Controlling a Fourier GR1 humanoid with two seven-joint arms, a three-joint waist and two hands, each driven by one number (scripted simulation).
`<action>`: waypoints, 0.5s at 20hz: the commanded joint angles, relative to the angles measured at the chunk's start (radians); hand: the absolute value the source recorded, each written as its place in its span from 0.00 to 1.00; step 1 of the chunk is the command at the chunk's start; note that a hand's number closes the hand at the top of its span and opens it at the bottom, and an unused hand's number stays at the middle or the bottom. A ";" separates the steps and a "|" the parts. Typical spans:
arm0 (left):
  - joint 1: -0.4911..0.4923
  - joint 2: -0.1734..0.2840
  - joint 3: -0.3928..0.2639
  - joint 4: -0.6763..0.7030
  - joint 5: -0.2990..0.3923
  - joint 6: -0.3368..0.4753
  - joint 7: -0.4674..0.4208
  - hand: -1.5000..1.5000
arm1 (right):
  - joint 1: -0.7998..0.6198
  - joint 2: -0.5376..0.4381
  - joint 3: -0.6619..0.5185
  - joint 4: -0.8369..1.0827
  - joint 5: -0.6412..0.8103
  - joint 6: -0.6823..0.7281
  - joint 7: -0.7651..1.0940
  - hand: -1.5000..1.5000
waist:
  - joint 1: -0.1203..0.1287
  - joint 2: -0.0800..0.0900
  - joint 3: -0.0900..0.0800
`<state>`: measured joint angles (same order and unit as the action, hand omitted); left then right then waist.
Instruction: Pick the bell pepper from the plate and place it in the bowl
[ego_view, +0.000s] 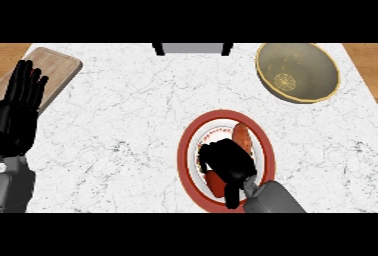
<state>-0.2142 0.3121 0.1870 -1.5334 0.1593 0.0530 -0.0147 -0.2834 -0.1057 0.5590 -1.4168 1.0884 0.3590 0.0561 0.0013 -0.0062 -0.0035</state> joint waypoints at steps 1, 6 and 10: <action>-0.052 0.059 0.077 0.099 0.043 -0.072 -0.027 0.50 | 0.026 -0.001 0.003 0.014 0.045 -0.050 -0.040 1.00 | -0.003 0.007 0.003; -0.019 0.025 0.033 0.009 0.016 -0.015 -0.002 0.50 | -0.102 -0.473 -0.378 0.160 -0.119 0.008 -0.309 1.00 | -0.007 0.041 0.012; -0.028 0.008 0.023 0.009 0.024 -0.019 -0.010 0.50 | -0.146 -0.607 -0.481 0.263 -0.157 0.003 -0.408 1.00 | 0.004 0.064 0.016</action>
<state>-0.2371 0.3311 0.2167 -1.5211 0.1797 0.0363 -0.0156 -0.3901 -0.5677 0.1884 -1.2426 0.9688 0.3618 -0.2543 -0.0004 0.0377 0.0083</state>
